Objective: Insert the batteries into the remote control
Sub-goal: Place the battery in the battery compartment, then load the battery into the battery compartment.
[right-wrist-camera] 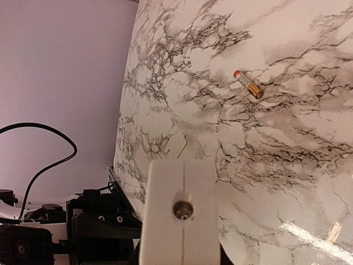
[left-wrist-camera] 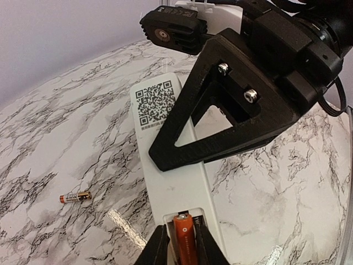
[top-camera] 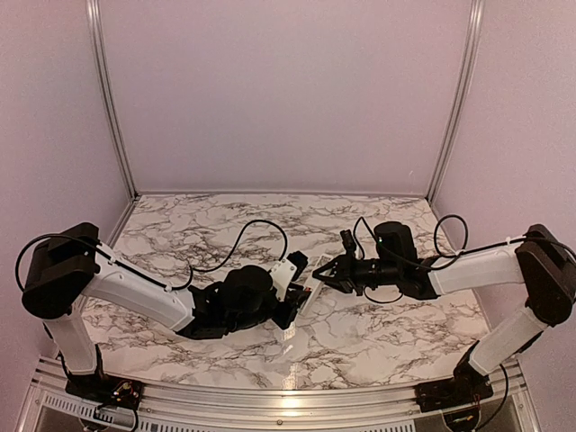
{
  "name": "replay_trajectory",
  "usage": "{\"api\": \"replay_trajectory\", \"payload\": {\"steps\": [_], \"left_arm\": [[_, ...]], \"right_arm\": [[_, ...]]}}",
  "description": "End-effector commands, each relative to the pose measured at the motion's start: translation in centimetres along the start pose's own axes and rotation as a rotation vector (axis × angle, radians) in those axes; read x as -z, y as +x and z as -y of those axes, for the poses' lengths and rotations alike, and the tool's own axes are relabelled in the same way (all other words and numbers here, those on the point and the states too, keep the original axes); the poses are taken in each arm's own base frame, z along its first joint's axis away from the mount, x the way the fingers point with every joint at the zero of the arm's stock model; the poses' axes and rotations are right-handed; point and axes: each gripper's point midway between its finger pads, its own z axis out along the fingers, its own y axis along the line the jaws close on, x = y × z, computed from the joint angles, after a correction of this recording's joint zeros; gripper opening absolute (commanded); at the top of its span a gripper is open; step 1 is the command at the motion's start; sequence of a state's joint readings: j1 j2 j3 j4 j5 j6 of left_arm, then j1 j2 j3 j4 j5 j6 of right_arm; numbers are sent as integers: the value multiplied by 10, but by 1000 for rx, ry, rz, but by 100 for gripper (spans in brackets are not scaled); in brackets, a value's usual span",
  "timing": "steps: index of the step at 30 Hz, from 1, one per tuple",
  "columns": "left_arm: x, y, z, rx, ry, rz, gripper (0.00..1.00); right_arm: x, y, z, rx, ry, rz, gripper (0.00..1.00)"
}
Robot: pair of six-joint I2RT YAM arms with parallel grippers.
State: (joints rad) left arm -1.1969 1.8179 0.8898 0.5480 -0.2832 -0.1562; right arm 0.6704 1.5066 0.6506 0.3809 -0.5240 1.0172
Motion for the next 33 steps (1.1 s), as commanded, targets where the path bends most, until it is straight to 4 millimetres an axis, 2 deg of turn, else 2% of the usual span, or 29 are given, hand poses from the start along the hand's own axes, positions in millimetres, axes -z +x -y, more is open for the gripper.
{"api": "replay_trajectory", "payload": {"steps": [1, 4, 6, 8, 12, 17, 21, 25, 29, 33], "left_arm": [[-1, 16, -7, -23, -31, -49, 20], [-1, 15, -7, -24, -32, -53, 23], [0, 12, -6, -18, -29, -49, 28], [3, 6, -3, -3, -4, -44, 38], [16, -11, 7, 33, 63, -17, 66], [32, -29, 14, 63, 139, 9, 82], [42, -33, 15, 68, 222, 5, 86], [54, -37, 6, 86, 287, 21, 86], [66, -42, -6, 103, 284, 54, 87], [74, -36, -15, 132, 302, 50, 87]], "right_arm": [[0, -9, -26, 45, -53, 17, 0], [-1, -9, -24, 49, -47, 14, 0], [-1, -9, -23, 53, -43, 15, 0], [-2, -9, -21, 61, -37, 12, 0], [-4, -8, -17, 86, -18, 7, 0], [-6, -9, -14, 117, -17, 2, 0], [-8, -6, -17, 138, -39, -18, 0], [-9, -3, -24, 161, -70, -44, 0], [-14, 0, -20, 149, -58, -92, 0], [-18, -7, -37, 160, -86, -115, 0]]}}
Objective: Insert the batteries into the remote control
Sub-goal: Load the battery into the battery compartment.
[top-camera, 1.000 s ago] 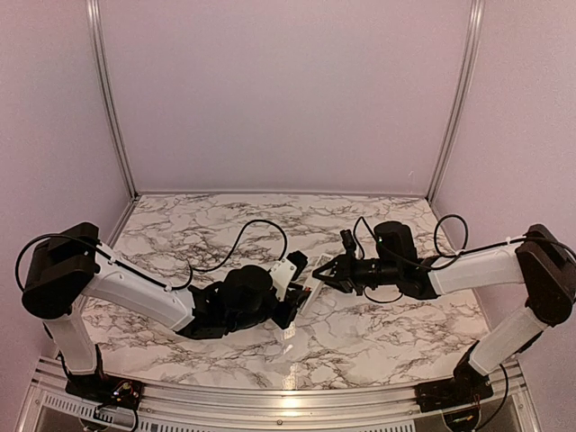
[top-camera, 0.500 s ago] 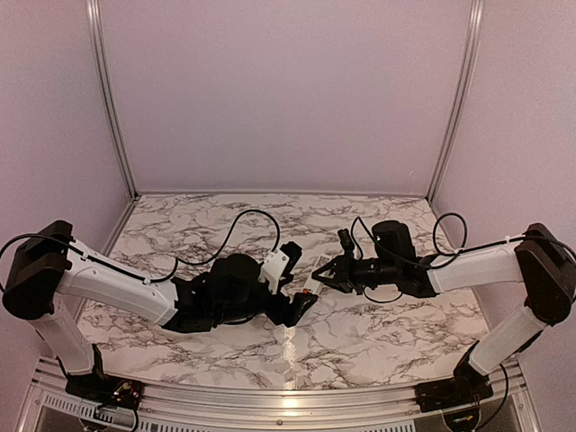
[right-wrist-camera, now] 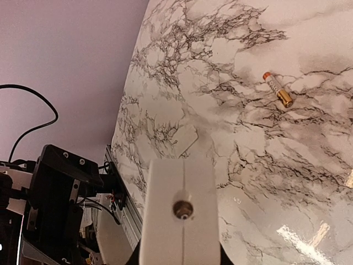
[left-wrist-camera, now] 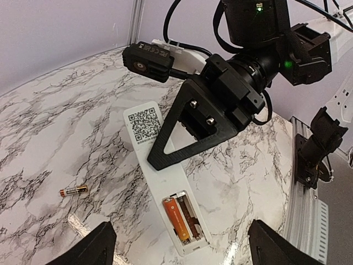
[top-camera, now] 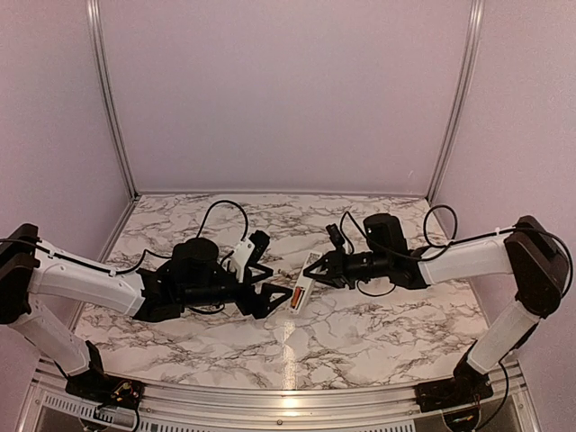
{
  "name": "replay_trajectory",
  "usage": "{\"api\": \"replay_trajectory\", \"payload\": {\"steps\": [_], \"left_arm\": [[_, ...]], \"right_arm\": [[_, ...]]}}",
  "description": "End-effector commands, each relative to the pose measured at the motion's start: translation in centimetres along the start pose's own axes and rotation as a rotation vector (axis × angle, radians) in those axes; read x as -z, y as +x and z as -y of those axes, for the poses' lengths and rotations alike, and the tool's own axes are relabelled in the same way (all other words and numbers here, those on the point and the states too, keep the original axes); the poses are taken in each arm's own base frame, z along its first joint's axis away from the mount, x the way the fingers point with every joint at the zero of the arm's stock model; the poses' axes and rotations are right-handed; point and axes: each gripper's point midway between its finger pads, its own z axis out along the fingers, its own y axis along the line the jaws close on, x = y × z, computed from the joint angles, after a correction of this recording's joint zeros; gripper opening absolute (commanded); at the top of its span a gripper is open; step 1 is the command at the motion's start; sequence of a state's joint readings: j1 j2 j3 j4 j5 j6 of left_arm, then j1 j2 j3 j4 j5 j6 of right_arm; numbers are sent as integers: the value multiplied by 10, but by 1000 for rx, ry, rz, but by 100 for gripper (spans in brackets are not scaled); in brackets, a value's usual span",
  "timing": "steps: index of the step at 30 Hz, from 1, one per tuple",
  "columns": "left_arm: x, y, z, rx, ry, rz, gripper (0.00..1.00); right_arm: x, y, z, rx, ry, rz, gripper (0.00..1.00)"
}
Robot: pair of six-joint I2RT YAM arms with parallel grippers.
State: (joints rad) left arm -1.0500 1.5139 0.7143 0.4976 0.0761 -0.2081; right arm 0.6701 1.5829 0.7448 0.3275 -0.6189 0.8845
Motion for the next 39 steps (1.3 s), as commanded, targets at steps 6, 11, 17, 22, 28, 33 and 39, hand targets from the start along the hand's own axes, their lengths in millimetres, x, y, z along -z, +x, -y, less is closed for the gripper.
{"api": "replay_trajectory", "payload": {"steps": [6, 11, 17, 22, 28, 33, 39], "left_arm": [[24, 2, 8, -112, 103, -21, 85], [38, -1, 17, -314, 144, -23, 81], [45, 6, 20, -508, 147, -75, 78], [40, 21, 18, -606, 131, -147, 72], [34, 19, 28, -671, 135, -144, 54], [28, 17, 34, -724, 119, -161, 45], [24, 16, 39, -765, 129, -166, 39]], "right_arm": [[7, -25, -43, 85, -42, 18, 0], [5, -14, -45, 115, -83, -27, 0], [4, 1, -46, 194, -112, -104, 0], [2, 15, -47, 205, -156, -174, 0], [1, 28, -53, 211, -204, -233, 0], [-5, 43, -60, 219, -215, -270, 0], [-19, 61, -60, 212, -209, -305, 0]]}}
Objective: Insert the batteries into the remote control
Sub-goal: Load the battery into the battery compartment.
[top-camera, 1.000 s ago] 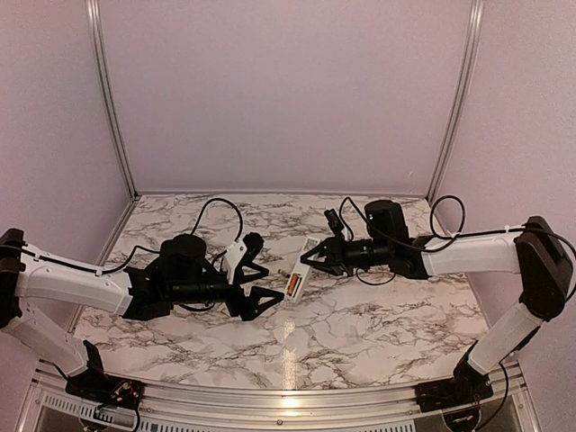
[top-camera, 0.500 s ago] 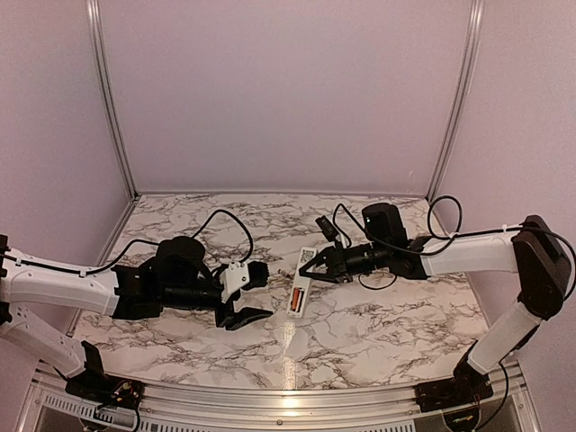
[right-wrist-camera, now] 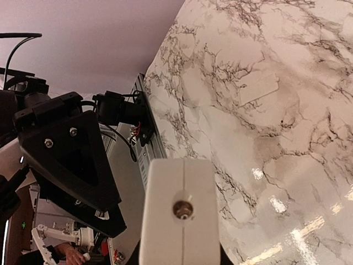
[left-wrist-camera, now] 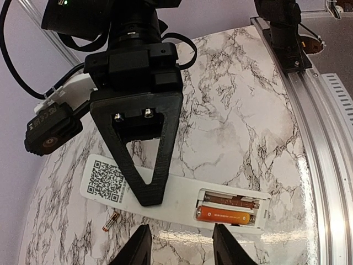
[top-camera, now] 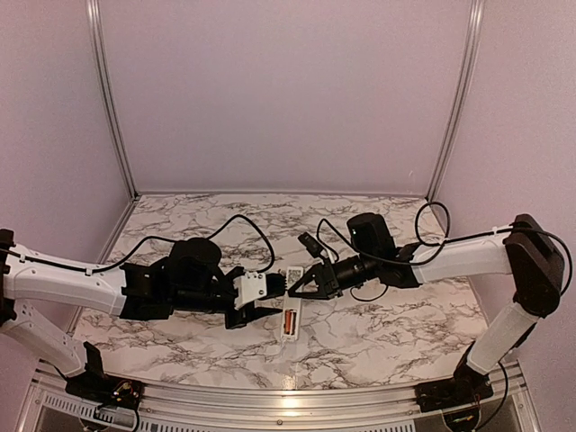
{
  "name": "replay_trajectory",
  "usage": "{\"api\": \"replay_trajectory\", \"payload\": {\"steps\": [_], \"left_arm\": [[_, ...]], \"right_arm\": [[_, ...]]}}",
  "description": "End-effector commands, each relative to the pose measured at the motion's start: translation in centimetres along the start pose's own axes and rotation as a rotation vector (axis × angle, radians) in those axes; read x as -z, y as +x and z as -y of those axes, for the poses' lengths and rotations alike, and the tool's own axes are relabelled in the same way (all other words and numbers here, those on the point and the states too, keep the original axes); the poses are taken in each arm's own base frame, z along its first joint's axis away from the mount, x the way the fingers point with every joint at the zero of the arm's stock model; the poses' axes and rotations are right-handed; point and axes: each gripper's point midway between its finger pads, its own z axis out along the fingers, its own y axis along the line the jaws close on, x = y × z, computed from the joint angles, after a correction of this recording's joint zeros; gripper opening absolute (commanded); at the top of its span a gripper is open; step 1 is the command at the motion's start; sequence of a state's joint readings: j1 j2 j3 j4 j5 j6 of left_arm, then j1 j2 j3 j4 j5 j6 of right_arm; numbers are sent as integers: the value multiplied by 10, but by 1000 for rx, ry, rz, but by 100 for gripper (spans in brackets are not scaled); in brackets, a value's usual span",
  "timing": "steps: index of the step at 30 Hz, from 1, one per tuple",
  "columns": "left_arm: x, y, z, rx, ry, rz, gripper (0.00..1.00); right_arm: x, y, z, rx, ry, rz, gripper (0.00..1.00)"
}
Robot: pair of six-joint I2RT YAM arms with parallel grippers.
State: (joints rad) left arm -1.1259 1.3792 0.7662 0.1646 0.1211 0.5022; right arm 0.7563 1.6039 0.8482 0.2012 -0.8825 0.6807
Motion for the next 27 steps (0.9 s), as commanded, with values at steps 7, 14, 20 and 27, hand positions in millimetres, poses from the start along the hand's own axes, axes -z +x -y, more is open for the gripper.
{"api": "replay_trajectory", "payload": {"steps": [7, 14, 20, 27], "left_arm": [[-9, 6, 17, -74, 79, -61, 31], [-12, 10, 23, -75, 111, -77, 27], [-16, 11, 26, -81, 122, -90, 25], [-21, 12, 29, -84, 136, -99, 23]], "right_arm": [[-18, 6, -3, -2, -14, -32, 0], [-18, 6, -6, 0, -19, -34, 0], [-19, 6, -6, 0, -22, -42, 0], [-19, 6, -6, 2, -25, -45, 0]]}}
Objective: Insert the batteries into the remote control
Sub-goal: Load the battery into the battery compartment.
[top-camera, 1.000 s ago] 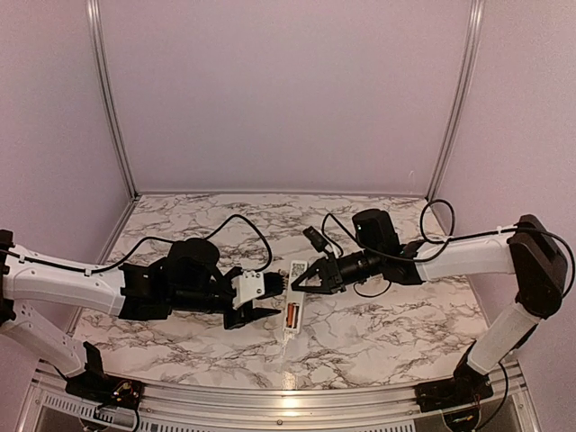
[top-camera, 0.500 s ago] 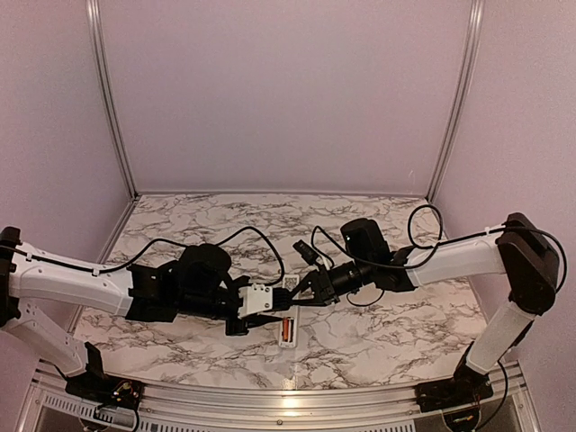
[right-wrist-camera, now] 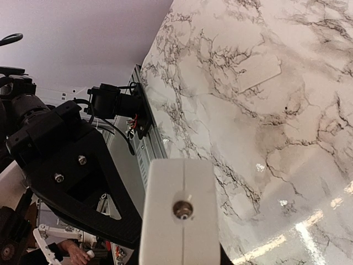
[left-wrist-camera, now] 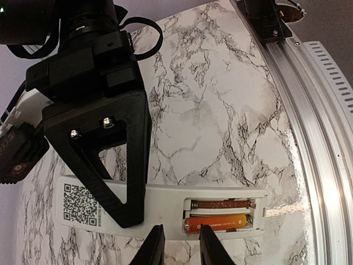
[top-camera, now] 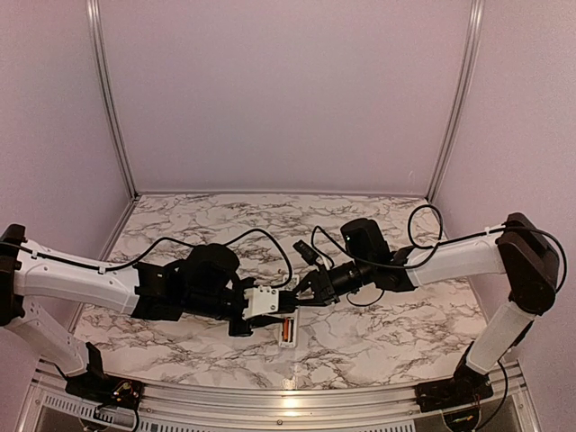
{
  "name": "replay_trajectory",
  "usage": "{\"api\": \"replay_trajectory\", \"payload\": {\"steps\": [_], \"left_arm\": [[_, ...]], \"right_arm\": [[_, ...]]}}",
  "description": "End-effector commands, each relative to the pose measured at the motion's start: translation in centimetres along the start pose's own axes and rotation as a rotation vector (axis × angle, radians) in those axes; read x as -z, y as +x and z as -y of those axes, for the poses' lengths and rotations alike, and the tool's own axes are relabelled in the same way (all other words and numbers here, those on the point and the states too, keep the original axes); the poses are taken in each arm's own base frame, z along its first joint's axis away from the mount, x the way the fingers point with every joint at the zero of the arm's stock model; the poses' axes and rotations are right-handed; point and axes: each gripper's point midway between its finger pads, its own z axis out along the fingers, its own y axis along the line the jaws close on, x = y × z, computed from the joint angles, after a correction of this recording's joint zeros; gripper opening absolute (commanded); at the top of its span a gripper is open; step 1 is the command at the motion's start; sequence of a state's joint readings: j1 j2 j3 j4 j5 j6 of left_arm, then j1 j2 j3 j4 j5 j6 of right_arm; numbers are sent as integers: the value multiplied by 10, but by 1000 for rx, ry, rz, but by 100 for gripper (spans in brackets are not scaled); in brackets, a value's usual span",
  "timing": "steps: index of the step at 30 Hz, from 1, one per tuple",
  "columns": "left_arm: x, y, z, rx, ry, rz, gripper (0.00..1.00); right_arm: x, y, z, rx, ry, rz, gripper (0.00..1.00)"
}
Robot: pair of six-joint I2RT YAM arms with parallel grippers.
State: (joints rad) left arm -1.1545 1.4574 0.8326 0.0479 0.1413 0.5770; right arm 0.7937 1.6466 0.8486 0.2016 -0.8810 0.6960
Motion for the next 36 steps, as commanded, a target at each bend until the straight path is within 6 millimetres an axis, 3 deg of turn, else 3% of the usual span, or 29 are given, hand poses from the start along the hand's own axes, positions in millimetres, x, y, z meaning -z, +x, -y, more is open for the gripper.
{"api": "replay_trajectory", "payload": {"steps": [1, 12, 22, 33, 36], "left_arm": [[-7, -2, 6, -13, 33, -12, 23], [-13, 2, 8, -19, 43, -38, 18], [-13, 30, 13, -23, 56, -165, 14], [-20, 31, 16, -44, 64, -200, 13], [-19, 30, 13, -40, 40, -194, 17]], "right_arm": [[-4, -9, -13, 39, -28, 6, 0], [-3, -8, -13, 46, -26, 2, 0], [-1, -10, -20, 60, -35, 4, 0], [-1, -11, -21, 61, -33, 2, 0], [-1, -10, -18, 56, -24, -1, 0]]}}
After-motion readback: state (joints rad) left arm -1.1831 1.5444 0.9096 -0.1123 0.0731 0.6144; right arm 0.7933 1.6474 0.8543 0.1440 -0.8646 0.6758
